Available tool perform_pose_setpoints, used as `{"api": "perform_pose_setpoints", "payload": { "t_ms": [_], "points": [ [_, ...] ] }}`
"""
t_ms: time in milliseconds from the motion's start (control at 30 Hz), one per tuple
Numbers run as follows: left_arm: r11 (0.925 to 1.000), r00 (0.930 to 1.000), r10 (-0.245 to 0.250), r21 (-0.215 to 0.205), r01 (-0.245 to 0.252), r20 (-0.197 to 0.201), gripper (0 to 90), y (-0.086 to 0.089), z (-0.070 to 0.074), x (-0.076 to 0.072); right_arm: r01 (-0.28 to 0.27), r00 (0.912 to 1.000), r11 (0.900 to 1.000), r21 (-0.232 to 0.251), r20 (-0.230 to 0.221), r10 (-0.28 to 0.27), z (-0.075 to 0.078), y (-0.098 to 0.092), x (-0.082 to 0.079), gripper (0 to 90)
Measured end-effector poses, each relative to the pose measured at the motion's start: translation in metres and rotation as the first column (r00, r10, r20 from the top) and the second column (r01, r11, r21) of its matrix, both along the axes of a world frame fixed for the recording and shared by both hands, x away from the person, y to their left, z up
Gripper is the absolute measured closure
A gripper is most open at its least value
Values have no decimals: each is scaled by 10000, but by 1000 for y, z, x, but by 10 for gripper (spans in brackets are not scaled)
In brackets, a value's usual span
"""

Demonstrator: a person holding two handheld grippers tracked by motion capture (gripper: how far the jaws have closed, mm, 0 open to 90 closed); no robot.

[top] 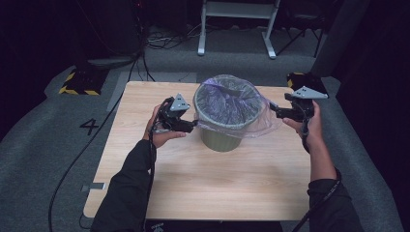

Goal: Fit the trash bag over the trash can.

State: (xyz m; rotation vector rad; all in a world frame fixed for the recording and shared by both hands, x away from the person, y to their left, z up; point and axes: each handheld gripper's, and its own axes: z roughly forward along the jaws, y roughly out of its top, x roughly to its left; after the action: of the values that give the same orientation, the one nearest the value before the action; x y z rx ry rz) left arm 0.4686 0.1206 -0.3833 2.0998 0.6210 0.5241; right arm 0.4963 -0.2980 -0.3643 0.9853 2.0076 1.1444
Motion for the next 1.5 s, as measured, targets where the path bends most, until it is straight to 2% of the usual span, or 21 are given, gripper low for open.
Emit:
{"api": "perform_pose_setpoints", "payload": {
  "t_ms": [67, 133, 167, 267, 300, 433, 500, 600, 667, 733, 767, 867, 967, 1033, 1100, 1133, 1300, 1400, 1467, 1500],
  "points": [
    [9998, 9999, -172, 61, 172, 10, 457, -2, 1, -1, -344, 9992, 9993, -121, -208, 341, -2, 2, -4, 323],
    [9986, 9986, -508, 139, 506, 157, 643, -2, 0, -3, -610, 9974, 9981, -112, -380, 606, -5, 3, -6, 458],
    [9985, 9983, -526, 162, 522, 234, 734, -2, 0, -3, -808, 9957, 9967, -75, -465, 804, -7, 5, -7, 510],
    [9973, 9970, -722, 175, 717, 269, 896, -4, -4, -3, -1081, 9926, 9941, -60, -566, 1076, -12, 9, -9, 639],
    [9970, 9971, -714, 307, 705, 268, 898, -4, -6, -3, -1174, 9913, 9930, -96, -611, 1166, -15, 11, -10, 708],
    [9967, 9974, -717, 372, 715, 33, 899, -5, -16, 0, -1334, 9889, 9911, 4, -666, 1331, -23, 14, -12, 830],
    [9968, 9983, -578, 550, 582, -94, 899, -6, -23, 2, -1290, 9889, 9916, 34, -743, 1289, -28, 15, -12, 858],
    [9979, 9989, -378, 513, 392, -273, 899, -4, -35, 5, -1174, 9891, 9928, 251, -862, 1191, -37, 15, -12, 874],
    [9990, 9994, -208, 384, 219, -268, 899, -3, -39, 4, -1169, 9887, 9924, 376, -905, 1199, -43, 16, -12, 875],
    [9999, 9997, -104, -6, 104, -233, 899, 1, -40, 3, -1184, 9882, 9921, 414, -933, 1219, -47, 17, -12, 878],
    [9996, 9994, -202, -222, 196, -275, 898, 3, -41, 2, -1205, 9877, 9918, 434, -953, 1242, -49, 17, -12, 881],
    [9992, 9994, -246, -336, 238, -224, 897, 6, -43, -3, -1288, 9861, 9910, 352, -1016, 1318, -53, 18, -13, 887],
    [9981, 9991, -376, -490, 367, -173, 883, 8, -43, -8, -1270, 9858, 9913, 350, -1064, 1301, -56, 18, -14, 884],
    [9983, 9996, -283, -518, 278, -79, 843, 8, -43, -9, -1204, 9868, 9921, 364, -1046, 1236, -57, 17, -14, 875],
    [9969, 10000, -58, -790, 64, 75, 649, 7, -40, -11, -1156, 9877, 9925, 401, -1015, 1191, -57, 17, -14, 871],
    [9956, 9998, -122, -927, 136, 152, 629, 7, -38, -12, -1159, 9879, 9922, 463, -982, 1199, -56, 17, -14, 869],
    [9947, 9988, 2, -1030, 49, 491, 232, 1, -30, -18, -1132, 9893, 9926, 443, -872, 1168, -51, 17, -14, 841],
    [9910, 9975, -163, -1316, 252, 680, 161, 1, -23, -22, -1116, 9901, 9929, 407, -814, 1146, -49, 16, -14, 832],
    [9904, 9968, -163, -1359, 269, 785, 161, -1, -18, -23, -1091, 9905, 9930, 455, -795, 1125, -47, 16, -15, 829],
    [9901, 9956, -96, -1387, 225, 929, 195, -2, -17, -24, -1113, 9905, 9928, 451, -756, 1145, -45, 17, -15, 826]
  ]
}}
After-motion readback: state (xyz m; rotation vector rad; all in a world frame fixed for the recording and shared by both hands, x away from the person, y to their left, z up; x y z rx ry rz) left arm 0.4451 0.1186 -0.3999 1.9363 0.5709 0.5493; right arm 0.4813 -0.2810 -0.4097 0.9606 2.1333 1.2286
